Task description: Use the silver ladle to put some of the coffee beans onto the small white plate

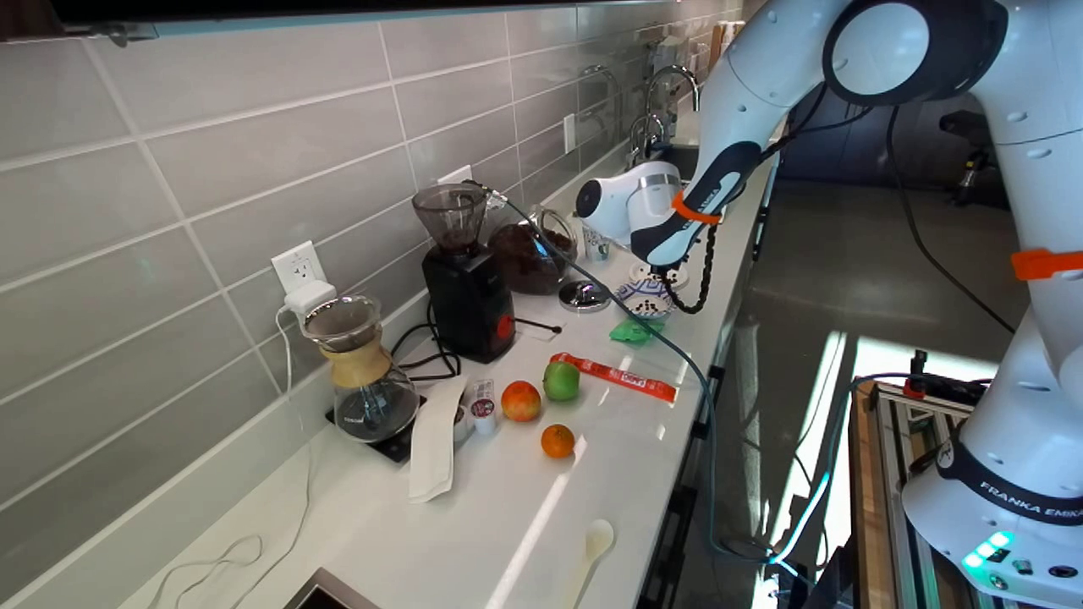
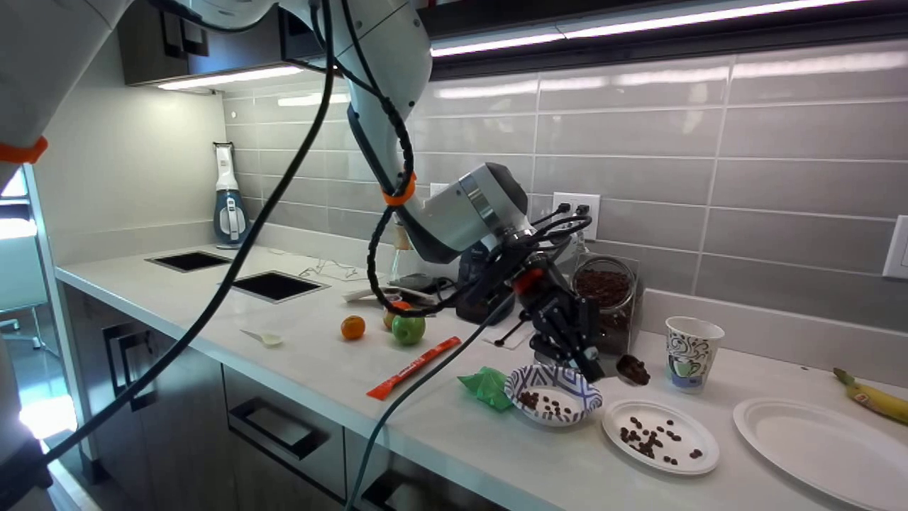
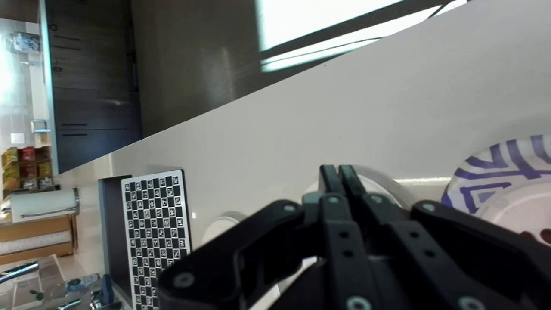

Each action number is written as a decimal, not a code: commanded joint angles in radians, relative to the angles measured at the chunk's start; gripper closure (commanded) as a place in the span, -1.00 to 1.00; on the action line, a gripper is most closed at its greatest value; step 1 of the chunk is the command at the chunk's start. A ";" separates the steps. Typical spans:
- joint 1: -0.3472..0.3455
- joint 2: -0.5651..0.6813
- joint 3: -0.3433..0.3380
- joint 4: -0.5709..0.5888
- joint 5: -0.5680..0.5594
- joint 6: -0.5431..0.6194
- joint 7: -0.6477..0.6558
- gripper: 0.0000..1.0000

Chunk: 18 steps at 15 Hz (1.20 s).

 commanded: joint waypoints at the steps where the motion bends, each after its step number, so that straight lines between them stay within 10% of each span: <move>1: -0.030 0.021 -0.013 0.021 0.091 0.067 -0.092 0.98; 18: -0.084 0.016 -0.100 0.007 0.498 0.304 -0.401 0.98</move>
